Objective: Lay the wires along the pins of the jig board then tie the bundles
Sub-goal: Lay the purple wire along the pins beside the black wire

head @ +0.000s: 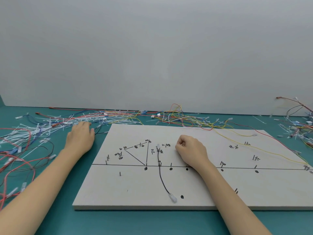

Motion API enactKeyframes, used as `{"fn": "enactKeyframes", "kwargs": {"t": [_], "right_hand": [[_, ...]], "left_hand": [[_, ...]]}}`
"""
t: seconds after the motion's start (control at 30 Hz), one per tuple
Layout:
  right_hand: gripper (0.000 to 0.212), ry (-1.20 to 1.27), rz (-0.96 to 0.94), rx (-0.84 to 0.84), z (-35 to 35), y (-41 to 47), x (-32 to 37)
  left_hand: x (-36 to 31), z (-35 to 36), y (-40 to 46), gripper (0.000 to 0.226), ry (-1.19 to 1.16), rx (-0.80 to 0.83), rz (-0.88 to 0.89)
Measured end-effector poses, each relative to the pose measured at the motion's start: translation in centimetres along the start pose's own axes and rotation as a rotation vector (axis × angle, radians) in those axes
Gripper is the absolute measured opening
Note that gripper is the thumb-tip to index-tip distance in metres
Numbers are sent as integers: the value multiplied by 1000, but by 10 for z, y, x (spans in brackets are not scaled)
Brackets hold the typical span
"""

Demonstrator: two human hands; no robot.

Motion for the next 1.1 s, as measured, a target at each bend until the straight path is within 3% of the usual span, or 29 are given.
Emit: {"fn": "enactKeyframes", "kwargs": {"t": [0.27, 0.47, 1.1], "right_hand": [[12, 7, -3, 2, 0, 1, -1], [12, 6, -9, -1, 0, 0, 0], [12, 13, -7, -22, -1, -2, 1]], "left_hand": [[19, 28, 31, 42, 133, 187, -1], [28, 31, 43, 41, 84, 248, -46], [17, 30, 43, 29, 89, 183, -63]]}}
Point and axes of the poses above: each hand's wrist, its own y-axis towards the middle knuckle, its own z-axis out of the palm, x = y × z, the point moved 10 cm from there along y, towards the middle knuckle, and after that the axes turned 5 degrees about -z, right-handed, at the moved point
